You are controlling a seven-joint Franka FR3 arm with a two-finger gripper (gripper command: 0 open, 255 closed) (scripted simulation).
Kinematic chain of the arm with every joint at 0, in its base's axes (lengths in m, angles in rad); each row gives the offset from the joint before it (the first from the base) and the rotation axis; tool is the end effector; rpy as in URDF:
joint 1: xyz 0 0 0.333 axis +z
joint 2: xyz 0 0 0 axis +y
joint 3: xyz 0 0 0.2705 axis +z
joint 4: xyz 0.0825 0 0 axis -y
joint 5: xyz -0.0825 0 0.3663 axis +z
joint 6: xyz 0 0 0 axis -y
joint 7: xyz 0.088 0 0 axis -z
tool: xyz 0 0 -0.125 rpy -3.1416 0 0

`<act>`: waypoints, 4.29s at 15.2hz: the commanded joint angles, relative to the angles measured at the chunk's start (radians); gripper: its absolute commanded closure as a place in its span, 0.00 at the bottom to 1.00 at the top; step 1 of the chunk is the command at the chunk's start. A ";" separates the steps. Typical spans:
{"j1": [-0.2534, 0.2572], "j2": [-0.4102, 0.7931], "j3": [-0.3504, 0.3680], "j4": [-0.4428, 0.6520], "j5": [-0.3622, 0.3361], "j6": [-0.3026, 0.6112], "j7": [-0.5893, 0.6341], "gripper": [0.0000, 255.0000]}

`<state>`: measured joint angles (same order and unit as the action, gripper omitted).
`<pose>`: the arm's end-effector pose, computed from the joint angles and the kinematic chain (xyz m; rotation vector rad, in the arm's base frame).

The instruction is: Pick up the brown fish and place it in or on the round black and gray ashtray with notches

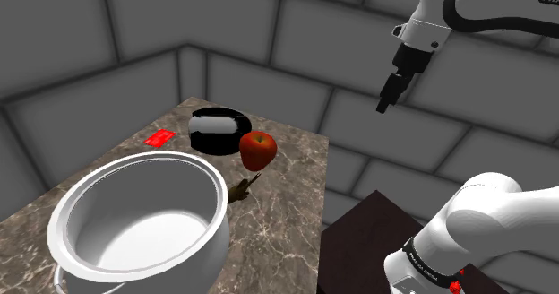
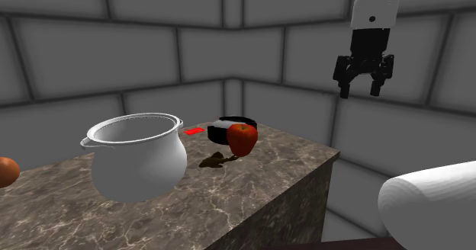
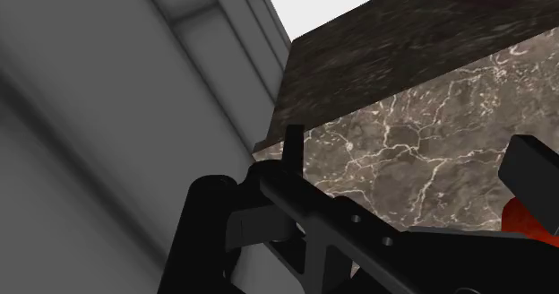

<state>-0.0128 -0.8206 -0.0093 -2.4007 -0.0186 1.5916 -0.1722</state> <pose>0.3147 -0.0097 0.5329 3.1195 0.2396 0.0161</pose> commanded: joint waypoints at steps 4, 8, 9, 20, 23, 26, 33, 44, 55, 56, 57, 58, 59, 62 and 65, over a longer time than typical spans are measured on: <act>0.006 -0.035 0.065 -0.070 0.062 0.043 0.115 0.00; 0.019 -0.057 0.160 -0.143 0.151 0.110 0.267 0.00; 0.023 -0.057 0.184 -0.157 0.174 0.129 0.306 0.00; 0.042 0.085 0.491 -0.197 0.400 0.398 0.721 0.00; 0.023 0.167 0.583 -0.170 0.435 0.484 0.835 0.00; -0.013 0.263 0.681 -0.127 0.446 0.572 0.954 0.00; -0.186 0.542 0.952 0.020 0.318 0.766 1.297 0.00; -0.325 0.830 1.122 0.060 -0.036 0.925 1.617 0.00; -0.324 0.830 1.121 0.060 -0.035 0.925 1.617 1.00; -0.324 0.830 1.121 0.060 -0.035 0.925 1.617 1.00; -0.324 0.830 1.121 0.060 -0.035 0.925 1.617 1.00; -0.324 0.830 1.121 0.060 -0.035 0.925 1.617 1.00; -0.324 0.830 1.121 0.060 -0.035 0.925 1.617 1.00; -0.325 0.810 1.122 0.064 -0.005 0.912 1.595 1.00; -0.319 0.753 1.114 0.080 0.077 0.871 1.536 1.00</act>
<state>-0.3340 -0.0484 1.1078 -2.3275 0.0295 2.4779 1.3847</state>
